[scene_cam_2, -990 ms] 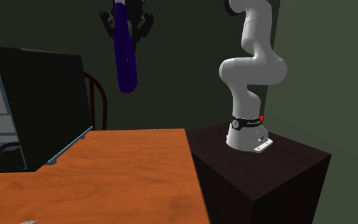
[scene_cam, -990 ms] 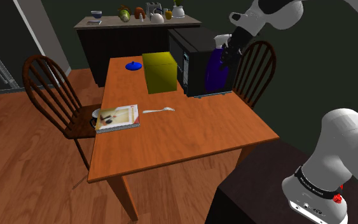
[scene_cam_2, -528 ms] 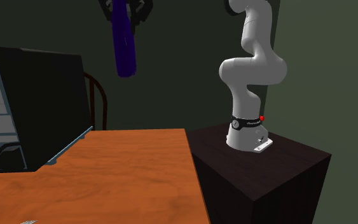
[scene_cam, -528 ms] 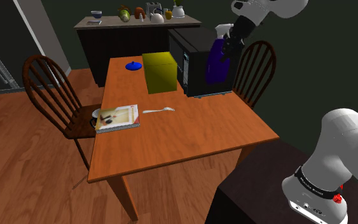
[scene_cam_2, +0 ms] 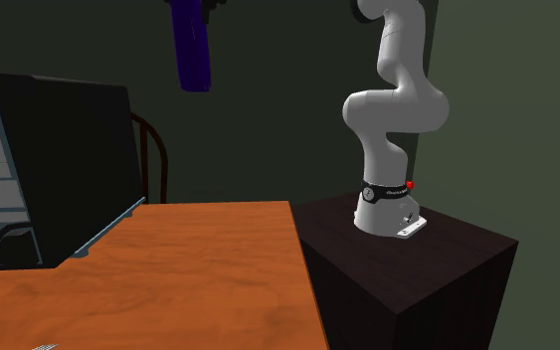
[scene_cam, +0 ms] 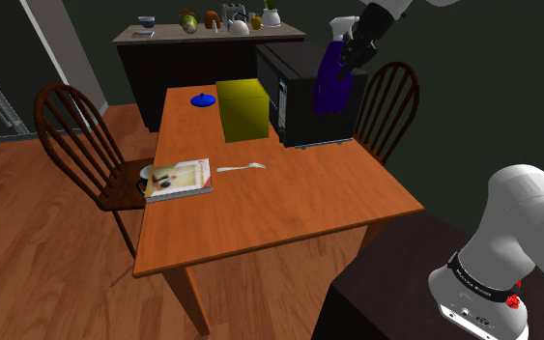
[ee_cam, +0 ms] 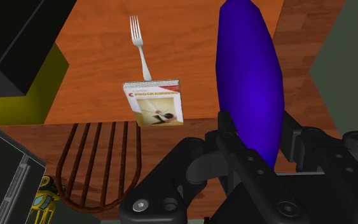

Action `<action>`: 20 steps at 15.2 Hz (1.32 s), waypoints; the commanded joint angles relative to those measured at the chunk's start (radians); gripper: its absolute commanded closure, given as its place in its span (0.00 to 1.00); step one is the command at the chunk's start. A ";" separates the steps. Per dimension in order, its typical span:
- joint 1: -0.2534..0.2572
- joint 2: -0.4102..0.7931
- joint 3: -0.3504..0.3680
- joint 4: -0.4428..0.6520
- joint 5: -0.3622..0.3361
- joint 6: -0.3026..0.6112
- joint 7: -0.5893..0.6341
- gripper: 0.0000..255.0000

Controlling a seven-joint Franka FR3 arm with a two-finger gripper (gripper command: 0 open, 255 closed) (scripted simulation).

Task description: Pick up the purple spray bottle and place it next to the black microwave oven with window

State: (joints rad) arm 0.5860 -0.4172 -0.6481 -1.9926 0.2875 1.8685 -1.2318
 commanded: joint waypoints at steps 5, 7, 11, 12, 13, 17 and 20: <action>0.008 0.015 0.000 0.089 0.002 -0.071 0.027 1.00; 0.011 0.022 -0.001 0.122 0.004 -0.096 0.035 1.00; 0.019 0.040 -0.006 0.190 0.010 -0.146 0.050 1.00; 0.021 0.046 -0.008 0.208 0.012 -0.159 0.054 1.00; 0.023 0.051 -0.010 0.226 0.015 -0.171 0.057 1.00; 0.032 0.076 -0.020 0.302 0.026 -0.224 0.070 1.00; 0.049 0.170 -0.100 0.393 0.082 -0.262 0.012 1.00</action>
State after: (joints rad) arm 0.6270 -0.2925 -0.7109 -1.6442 0.3415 1.6250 -1.1928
